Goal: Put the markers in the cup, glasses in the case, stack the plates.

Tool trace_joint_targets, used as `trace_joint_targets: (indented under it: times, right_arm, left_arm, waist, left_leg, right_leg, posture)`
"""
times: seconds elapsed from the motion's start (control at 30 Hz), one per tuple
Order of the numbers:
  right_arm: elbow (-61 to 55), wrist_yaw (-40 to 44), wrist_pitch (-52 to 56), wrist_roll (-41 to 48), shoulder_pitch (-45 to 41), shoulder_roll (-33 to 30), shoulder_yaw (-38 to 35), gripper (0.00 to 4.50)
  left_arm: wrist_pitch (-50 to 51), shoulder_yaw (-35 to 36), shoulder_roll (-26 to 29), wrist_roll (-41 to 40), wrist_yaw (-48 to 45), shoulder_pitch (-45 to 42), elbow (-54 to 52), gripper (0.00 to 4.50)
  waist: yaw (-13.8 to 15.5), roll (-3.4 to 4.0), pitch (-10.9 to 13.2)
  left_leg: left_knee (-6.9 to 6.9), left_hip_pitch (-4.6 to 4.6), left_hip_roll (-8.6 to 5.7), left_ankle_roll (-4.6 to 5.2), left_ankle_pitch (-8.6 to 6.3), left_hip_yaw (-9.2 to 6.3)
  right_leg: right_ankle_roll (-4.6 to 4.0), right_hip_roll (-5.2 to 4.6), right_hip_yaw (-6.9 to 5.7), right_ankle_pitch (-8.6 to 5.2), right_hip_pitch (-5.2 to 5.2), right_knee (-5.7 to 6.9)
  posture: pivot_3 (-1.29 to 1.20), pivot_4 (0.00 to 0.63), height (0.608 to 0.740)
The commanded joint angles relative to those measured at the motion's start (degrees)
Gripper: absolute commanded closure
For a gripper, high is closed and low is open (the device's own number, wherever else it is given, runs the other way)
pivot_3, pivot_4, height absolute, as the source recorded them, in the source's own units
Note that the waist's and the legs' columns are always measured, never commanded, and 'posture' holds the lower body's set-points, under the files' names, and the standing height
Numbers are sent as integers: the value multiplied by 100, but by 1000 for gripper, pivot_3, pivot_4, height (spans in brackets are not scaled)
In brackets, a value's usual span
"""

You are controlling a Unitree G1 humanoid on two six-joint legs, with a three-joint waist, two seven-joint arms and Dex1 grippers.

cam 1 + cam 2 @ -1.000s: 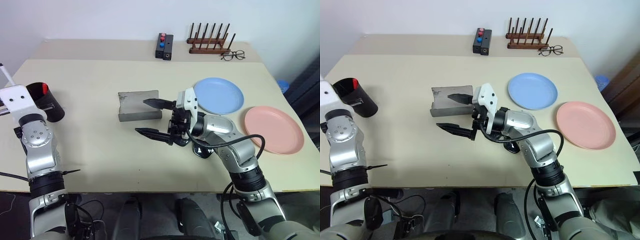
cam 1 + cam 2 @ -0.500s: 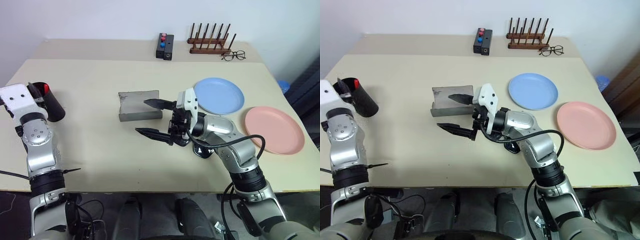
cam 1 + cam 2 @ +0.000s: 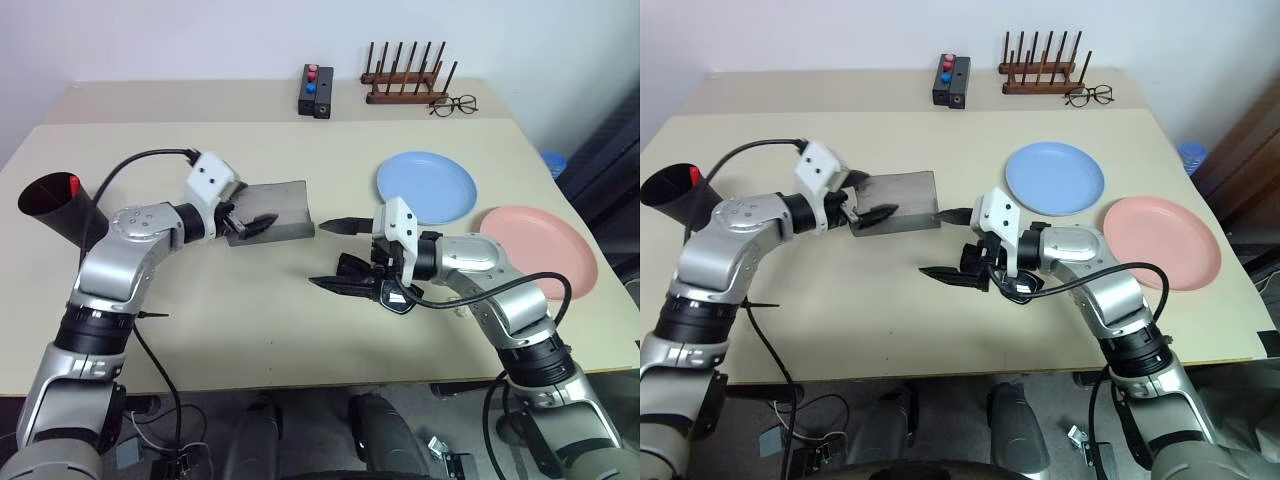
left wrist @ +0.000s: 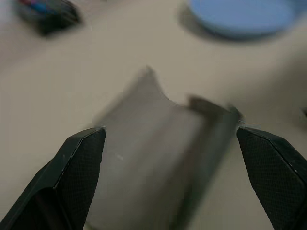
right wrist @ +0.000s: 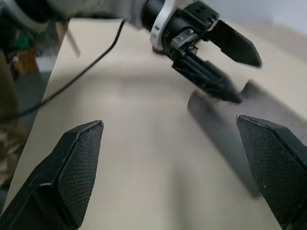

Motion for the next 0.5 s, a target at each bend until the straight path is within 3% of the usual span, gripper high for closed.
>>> trace_joint_targets:
  times: [0.03, 0.23, 0.27, 0.33, 0.5]
  right_arm:
    - [-424, -19, -49, -16, 127, -155, -119, 0]
    - [-720, -226, 150, -23, 317, -348, -240, 0]
    - [-753, -245, 173, -26, 336, -375, -242, 0]
    - [-864, -246, 194, -96, 418, -500, -221, 0]
    - [-946, -354, 260, -180, 510, -675, -299, 0]
  left_arm:
    - [-120, -574, 270, 501, -765, -437, 411, 44]
    - [-206, -1042, 367, 977, -1555, -759, 1096, 44]
    - [-233, -1036, 357, 990, -1643, -770, 1151, 274]
    - [-445, -1025, 381, 1034, -1844, -723, 1233, 875]
    - [-709, -894, 347, 1061, -2016, -575, 1221, 3441]
  waist:
    - [6, 0, 0]
    - [9, 0, 0]
    - [6, 0, 0]
    - [10, 0, 0]
    - [16, 0, 0]
  left_leg:
    - [1, -1, 0, 0, 0, 0]
    - [1, -5, -2, 1, -1, 2]
    - [2, -5, -1, 2, -1, 1]
    - [1, -5, -1, 2, -1, 1]
    - [4, -5, -1, 3, -1, 1]
  right_leg:
    - [0, 0, 0, -1, 1, -2]
    - [-2, -3, 1, -2, 0, -5]
    - [-2, -3, 1, -2, 0, -4]
    - [-2, -2, 1, -2, -1, -3]
    - [-3, -4, 1, -2, 0, -3]
  posture:
    - [0, 150, 738]
    - [0, 150, 738]
    - [0, 150, 738]
    - [0, 150, 738]
    - [0, 150, 738]
